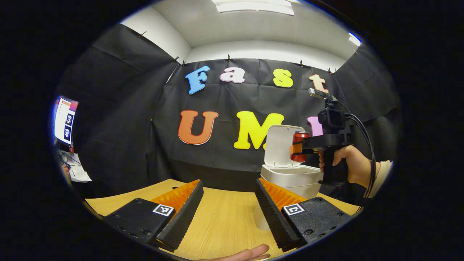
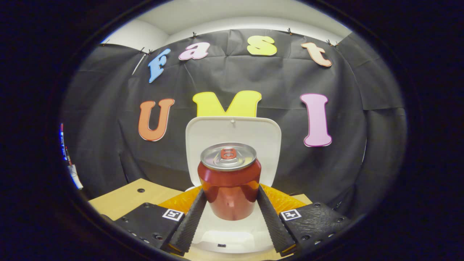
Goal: Press the lid of the desktop garbage bin to open it, pick up the crumpled paper on the desktop and throw it into the bin, then pick up the pop can on the desktop and drop it into the bin, and finally close the garbage bin lid.
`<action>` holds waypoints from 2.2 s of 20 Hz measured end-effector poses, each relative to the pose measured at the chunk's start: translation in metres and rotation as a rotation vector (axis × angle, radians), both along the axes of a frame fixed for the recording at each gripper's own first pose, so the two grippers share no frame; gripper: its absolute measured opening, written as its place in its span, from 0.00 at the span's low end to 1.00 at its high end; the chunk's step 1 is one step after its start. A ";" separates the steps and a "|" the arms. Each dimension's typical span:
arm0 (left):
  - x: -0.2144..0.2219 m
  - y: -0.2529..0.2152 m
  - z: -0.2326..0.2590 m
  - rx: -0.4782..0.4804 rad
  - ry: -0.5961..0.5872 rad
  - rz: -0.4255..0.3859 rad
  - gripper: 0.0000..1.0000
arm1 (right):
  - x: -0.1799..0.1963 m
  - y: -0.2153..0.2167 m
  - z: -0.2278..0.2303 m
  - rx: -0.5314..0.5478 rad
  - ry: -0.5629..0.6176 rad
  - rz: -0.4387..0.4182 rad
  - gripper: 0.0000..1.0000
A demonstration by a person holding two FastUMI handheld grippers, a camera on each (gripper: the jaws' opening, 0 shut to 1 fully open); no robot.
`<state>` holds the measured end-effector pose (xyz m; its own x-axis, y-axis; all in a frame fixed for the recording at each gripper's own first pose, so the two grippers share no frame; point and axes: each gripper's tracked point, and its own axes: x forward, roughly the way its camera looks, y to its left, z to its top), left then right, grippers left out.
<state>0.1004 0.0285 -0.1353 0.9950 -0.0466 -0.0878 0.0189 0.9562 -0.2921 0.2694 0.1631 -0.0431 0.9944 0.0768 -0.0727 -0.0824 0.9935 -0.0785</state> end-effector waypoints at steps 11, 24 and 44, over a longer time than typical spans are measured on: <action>0.012 -0.030 -0.023 0.016 0.030 -0.111 0.94 | 0.000 0.004 0.100 0.020 -0.138 -0.010 0.96; 0.029 -0.008 -0.058 0.005 0.113 -0.103 0.95 | 0.094 0.012 0.148 -0.002 -0.207 -0.068 0.95; -0.012 -0.078 0.055 0.141 0.062 -0.055 0.95 | 0.047 -0.001 0.050 0.043 0.075 0.047 0.95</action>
